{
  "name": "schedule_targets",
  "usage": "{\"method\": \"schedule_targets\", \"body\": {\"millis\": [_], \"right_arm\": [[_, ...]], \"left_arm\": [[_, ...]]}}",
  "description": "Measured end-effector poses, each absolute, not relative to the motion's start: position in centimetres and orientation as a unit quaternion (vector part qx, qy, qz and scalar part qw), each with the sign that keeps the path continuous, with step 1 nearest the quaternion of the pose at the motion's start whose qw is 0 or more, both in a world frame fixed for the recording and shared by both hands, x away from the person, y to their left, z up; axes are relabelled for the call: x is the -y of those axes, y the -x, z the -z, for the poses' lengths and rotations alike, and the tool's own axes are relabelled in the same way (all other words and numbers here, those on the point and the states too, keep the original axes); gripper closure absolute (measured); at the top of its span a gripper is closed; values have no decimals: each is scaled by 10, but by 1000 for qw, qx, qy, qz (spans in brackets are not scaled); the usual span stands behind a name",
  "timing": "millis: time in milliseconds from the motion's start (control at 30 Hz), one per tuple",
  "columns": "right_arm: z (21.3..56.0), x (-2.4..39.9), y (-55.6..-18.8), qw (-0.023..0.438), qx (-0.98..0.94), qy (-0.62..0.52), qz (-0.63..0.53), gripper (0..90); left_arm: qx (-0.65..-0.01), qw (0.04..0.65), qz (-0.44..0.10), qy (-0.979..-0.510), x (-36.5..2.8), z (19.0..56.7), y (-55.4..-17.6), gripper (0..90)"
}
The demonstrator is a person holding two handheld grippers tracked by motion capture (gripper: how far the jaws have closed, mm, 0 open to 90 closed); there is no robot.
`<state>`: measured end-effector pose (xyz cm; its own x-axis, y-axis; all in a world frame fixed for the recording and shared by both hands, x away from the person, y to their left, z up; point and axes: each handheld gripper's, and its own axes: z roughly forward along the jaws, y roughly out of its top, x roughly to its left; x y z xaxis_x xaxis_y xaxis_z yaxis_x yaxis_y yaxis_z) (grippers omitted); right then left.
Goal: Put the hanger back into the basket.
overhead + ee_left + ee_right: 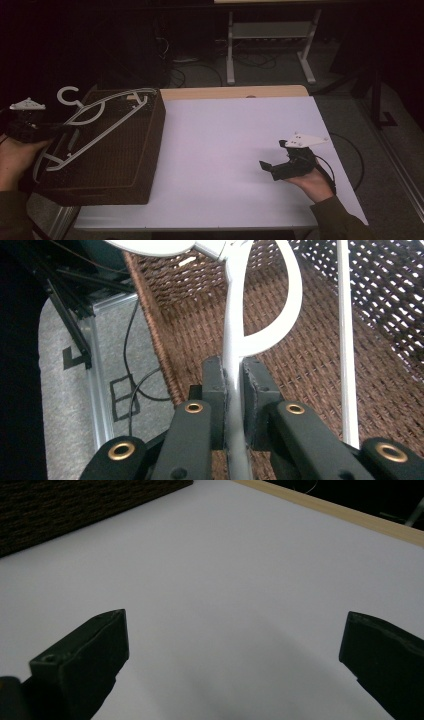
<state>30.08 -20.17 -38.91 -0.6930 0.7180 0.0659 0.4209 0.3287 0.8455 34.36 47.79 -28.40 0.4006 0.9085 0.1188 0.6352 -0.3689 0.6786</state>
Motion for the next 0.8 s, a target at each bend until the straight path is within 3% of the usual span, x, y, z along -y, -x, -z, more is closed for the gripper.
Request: {"method": "schedule_targets", "body": {"millis": [433,700,800], "right_arm": [[390,203,-302,161,-799,-356,-457,0],[388,204,-301,163,-798,-356,-458,0],[388,204,-301,161,-797,-356,-459,0]], "left_arm": [[-487,241,-237,-805,-469,299,-353,822],[-484,252,-221,-808,-469,305,-353,813],[-488,278,-214,-800,-472,303,-351,708]]}}
